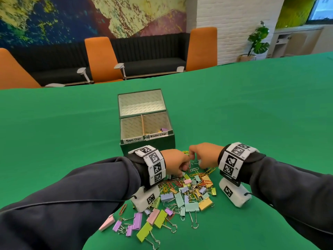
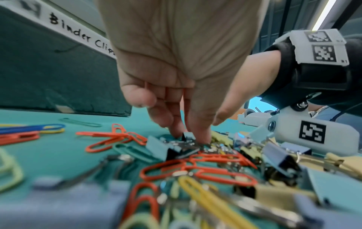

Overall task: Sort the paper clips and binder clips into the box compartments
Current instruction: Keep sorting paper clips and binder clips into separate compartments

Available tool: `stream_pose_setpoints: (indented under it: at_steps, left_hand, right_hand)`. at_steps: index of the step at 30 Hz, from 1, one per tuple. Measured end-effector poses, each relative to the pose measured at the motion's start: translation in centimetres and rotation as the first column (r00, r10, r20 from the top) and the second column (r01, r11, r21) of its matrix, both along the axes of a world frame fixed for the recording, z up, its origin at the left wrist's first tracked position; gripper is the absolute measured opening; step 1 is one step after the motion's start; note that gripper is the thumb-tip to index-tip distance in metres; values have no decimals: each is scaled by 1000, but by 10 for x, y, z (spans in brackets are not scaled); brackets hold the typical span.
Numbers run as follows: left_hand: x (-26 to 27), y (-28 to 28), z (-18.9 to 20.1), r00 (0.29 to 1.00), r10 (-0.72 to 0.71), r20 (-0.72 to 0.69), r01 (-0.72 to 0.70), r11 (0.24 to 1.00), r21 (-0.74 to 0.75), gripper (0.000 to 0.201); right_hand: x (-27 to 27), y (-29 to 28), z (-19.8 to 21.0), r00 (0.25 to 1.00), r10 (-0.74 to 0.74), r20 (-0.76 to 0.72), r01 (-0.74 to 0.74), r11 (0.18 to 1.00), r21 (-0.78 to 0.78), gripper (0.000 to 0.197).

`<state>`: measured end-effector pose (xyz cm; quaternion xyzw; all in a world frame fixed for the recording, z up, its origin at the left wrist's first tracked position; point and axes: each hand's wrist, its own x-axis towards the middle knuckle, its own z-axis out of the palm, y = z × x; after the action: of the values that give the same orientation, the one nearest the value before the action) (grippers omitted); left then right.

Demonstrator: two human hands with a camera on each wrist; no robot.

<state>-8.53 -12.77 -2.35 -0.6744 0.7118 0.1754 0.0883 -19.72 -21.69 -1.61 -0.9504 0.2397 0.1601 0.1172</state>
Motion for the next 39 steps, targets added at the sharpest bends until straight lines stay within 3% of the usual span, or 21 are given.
stream_pose_setpoints:
  at_steps: [3,12,16,18,22,25,28,30,33,37,39]
  left_hand:
    - [1,3,1,999,30,10,-30,999,13,23]
    - [-5,-2,3,994,-2,107,-3,999,39,8]
    - [-8,-3,4,978,-4,210,5,1000,-2,5]
    - [-6,-4,4,970,21,240,-19,1000,-10,14]
    - [2,-1,5,978,98,182,-97,995,-15,25]
    - [9,2,6,988,126,90,-121,991,-55,29]
    - [12,2,9,997,61,-56,-65,995,-82,27]
    - [11,2,9,996,10,-93,-13,999,-35,29]
    - [7,0,3,1000,-15,-21,16,1000,25,33]
    - [4,-3,-1,1000,14,23,-15,999,29,26]
    - [6,-2,-1,999,37,32,-38,999,31,18]
  right_hand:
    - [-1,-3,5,996,13,89,-13,1000,4,36]
    - [-9,-8,10,997,3,83,0,999,-37,29]
    - [-9,-9,4,992,-64,113,59,997,47,18]
    - [-7,-9,4,985,-103,135,90,991,97,17]
    - [-4,-12,4,974,-105,201,83,990,112,15]
    - [-7,-10,6,965,-134,225,83,971,222,18]
    - [-12,-8,6,962,-153,228,60,928,369,22]
    - [-15,-7,7,969,-152,197,61,912,406,28]
    - [-21,-3,11,985,-130,114,78,922,380,31]
    - [-30,8,19,993,-21,-114,55,953,299,7]
    - [-32,15,19,977,10,-215,34,979,199,18]
